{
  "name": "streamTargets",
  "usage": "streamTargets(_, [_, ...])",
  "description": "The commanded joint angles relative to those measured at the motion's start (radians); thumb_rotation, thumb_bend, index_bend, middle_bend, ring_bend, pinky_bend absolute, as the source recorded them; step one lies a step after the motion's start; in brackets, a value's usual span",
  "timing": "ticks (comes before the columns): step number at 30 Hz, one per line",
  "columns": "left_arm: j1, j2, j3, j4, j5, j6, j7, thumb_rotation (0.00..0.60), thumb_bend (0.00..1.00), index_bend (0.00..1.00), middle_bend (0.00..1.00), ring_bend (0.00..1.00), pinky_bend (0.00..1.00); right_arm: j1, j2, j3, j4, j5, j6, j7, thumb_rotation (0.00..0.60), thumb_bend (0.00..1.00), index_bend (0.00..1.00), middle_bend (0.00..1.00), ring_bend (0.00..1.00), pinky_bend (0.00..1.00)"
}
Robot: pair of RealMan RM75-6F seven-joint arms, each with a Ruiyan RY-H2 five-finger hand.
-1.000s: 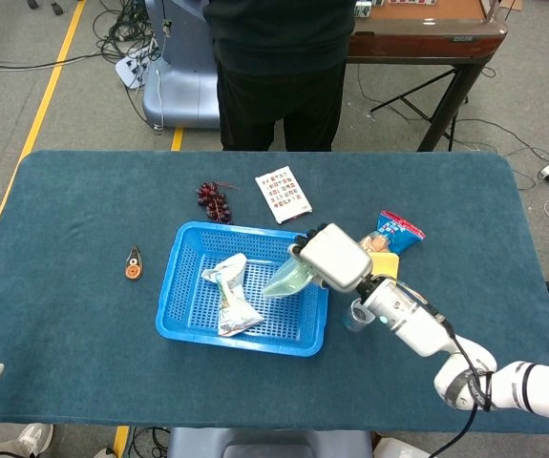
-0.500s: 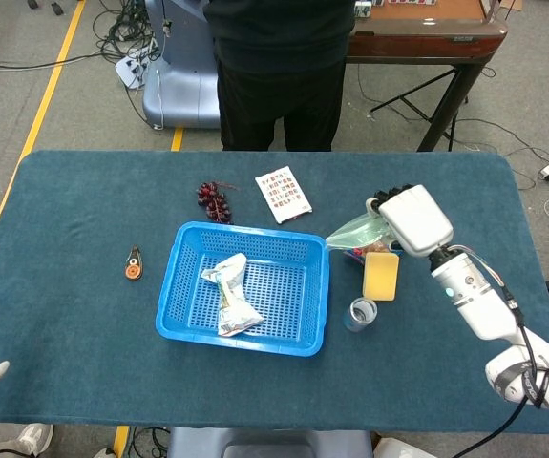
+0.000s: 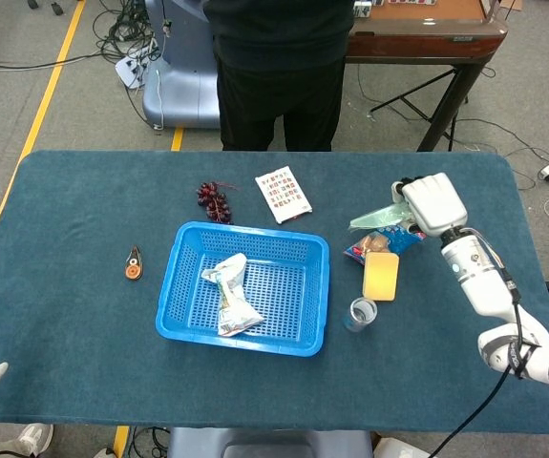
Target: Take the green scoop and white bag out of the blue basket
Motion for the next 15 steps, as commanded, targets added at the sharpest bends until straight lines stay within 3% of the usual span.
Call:
streamTargets(1, [0.001,0.002,0.000,-0.001,0.000,0.000,0.001,0.600,0.15,0.19,0.14,0.15,0.16,0.044,-0.063,0.009,0.082,0.029,-0.057,0.010,0.600,0.25,0.55,0.51,0.52,0.59])
streamTargets(10, [0.010,0.008,0.004,-0.002,-0.003,0.007,0.003,0.600,0.15,0.19,0.14,0.15,0.16,0.120,-0.211,0.044,0.254,0.105,-0.133,0.025,0.600,0.24,0.53,0.44,0.43,0.49])
streamTargets(14, [0.013,0.007,0.004,0.004,-0.009,0.007,-0.003,0.600,0.15,0.19,0.14,0.15,0.16,0.117,-0.209,0.026,0.227,0.094,-0.148,0.035,0.600,0.21,0.38,0.36,0.34,0.44])
streamTargets(15, [0.013,0.007,0.004,0.006,-0.010,0.005,-0.004,0.600,0.15,0.19,0.14,0.15,0.16,0.111,-0.194,0.020,0.200,0.096,-0.156,0.039,0.600,0.21,0.29,0.32,0.31,0.42])
